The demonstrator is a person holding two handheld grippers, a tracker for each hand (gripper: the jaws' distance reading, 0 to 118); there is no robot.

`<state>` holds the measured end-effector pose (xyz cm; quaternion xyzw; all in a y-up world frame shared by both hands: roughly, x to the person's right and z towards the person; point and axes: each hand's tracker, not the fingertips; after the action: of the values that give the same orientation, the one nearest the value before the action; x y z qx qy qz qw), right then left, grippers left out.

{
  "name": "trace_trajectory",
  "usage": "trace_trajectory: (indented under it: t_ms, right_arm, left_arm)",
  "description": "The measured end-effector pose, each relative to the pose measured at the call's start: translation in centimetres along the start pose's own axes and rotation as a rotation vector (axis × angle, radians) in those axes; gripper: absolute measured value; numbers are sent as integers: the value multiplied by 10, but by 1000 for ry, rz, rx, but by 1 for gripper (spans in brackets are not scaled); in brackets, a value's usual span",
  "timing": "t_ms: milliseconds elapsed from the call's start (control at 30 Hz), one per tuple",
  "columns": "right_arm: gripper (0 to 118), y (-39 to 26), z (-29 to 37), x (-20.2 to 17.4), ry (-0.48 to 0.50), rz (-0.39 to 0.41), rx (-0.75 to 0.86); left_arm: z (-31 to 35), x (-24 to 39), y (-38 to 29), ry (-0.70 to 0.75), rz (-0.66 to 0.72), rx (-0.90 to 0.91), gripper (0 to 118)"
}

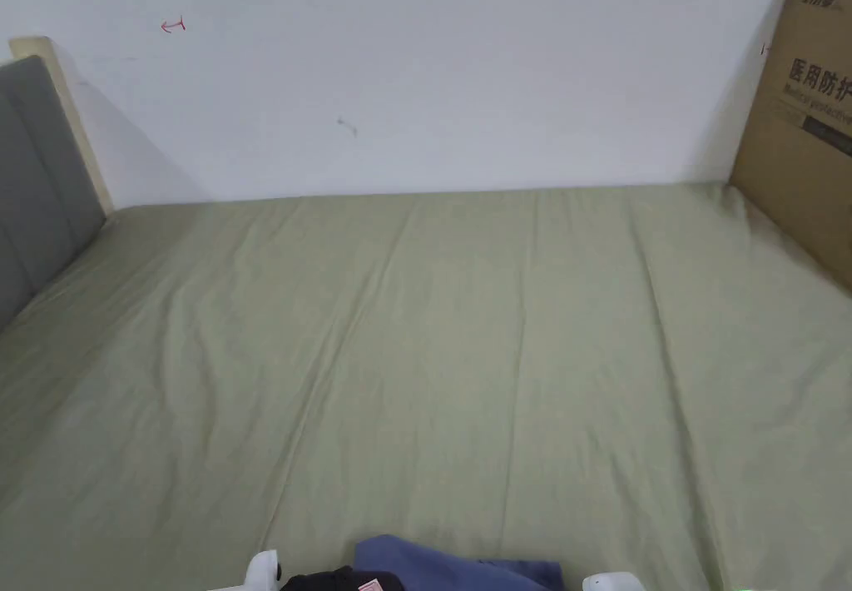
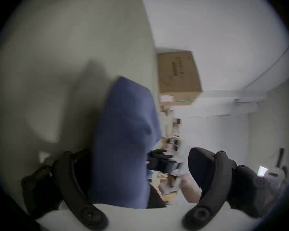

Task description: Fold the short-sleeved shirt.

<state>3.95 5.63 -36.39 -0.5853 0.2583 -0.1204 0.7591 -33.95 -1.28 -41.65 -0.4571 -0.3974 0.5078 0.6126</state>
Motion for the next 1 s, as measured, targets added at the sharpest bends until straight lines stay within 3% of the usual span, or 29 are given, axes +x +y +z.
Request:
trace_trajectory:
  t_ms: [67, 100, 133, 167, 200, 233, 267, 333, 400, 600, 700, 833, 933, 1000]
  right_arm:
    - [0, 0, -1, 1, 0, 5, -1]
    - [0, 0, -2, 1, 1, 8, 0]
    - [0, 0, -2, 2, 4, 9, 1]
    - [0, -1, -1, 4, 11, 2, 5]
    - [0, -2, -1, 6, 20, -12, 8]
    - [0, -3, -2, 8, 47, -32, 18]
    - [0, -5, -2, 8, 35, -40, 22]
    - [0, -5, 3, 7, 44, -75, 33]
    - [0, -4, 17, 4, 66, -96, 46]
    - [0, -10, 99, -15, 57, -68, 321]
    - [0, -14, 127, -22, 0, -54, 395]
    - [0, -21, 140, -29, -45, -35, 404]
    - [0, -25, 141, -40, -57, -48, 392]
    - [0, -28, 140, -44, -52, -64, 380]
  left_arm:
    - [-20, -10, -3, -35, 35, -87, 109]
    - [-26, -15, -3, -42, 41, -106, 103]
    - [-27, -17, -2, -16, 21, -87, 86]
    - [-25, -18, 0, 75, -43, -79, 49]
    - [-26, -19, 1, 268, -122, -90, 19]
    - [-27, -24, -1, 321, -142, -111, 19]
    - [-23, -17, -3, 160, -87, -66, 19]
    - [-26, -2, -8, 291, -145, -78, 18]
    - [-22, 16, -12, 326, -179, -52, 19]
    - [44, 103, -16, 455, -360, 13, 19]
    - [106, 130, 0, 594, -398, 71, 19]
    - [188, 144, 29, 824, -351, 134, 19]
    - [226, 147, 45, 1066, -342, 127, 19]
    - [242, 139, 57, 1128, -297, 118, 19]
